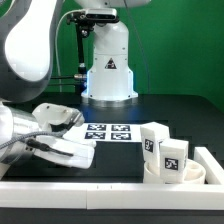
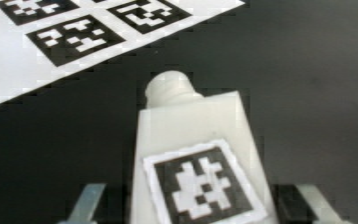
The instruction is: Assemble stool
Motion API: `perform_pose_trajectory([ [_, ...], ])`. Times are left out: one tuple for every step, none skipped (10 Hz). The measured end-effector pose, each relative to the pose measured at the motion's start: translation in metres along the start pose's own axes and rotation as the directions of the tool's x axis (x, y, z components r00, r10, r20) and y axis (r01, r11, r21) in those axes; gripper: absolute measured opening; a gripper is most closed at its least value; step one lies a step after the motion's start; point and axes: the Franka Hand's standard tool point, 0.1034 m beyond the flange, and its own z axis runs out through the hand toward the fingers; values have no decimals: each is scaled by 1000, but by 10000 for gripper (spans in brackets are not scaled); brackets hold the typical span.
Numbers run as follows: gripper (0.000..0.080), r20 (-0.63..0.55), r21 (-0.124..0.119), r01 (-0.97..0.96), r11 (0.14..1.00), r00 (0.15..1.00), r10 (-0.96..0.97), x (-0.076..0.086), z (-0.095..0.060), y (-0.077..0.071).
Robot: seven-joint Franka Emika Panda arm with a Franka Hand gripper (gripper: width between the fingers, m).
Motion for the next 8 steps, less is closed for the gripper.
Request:
perform_pose_trajectory([
  [320,-32,-11,39,999,999,-40,-13,-13,-13],
  [320,-90,-27,86,996,992,-88,-29,-28,-27],
  [320,-166,-41,133,990,976,-138,-47,-43,-43],
  [320,-217,-36,160,986,962,-164,-55,-51,-47],
  [320,-313,-17,138,990,940,-136,-41,-47,-39],
  [320,-360,-19,141,990,923,-138,-44,-46,-41],
  [320,-414,-30,142,989,899,-142,-47,-51,-50],
  [320,-518,-66,159,985,838,-170,-58,-62,-75],
])
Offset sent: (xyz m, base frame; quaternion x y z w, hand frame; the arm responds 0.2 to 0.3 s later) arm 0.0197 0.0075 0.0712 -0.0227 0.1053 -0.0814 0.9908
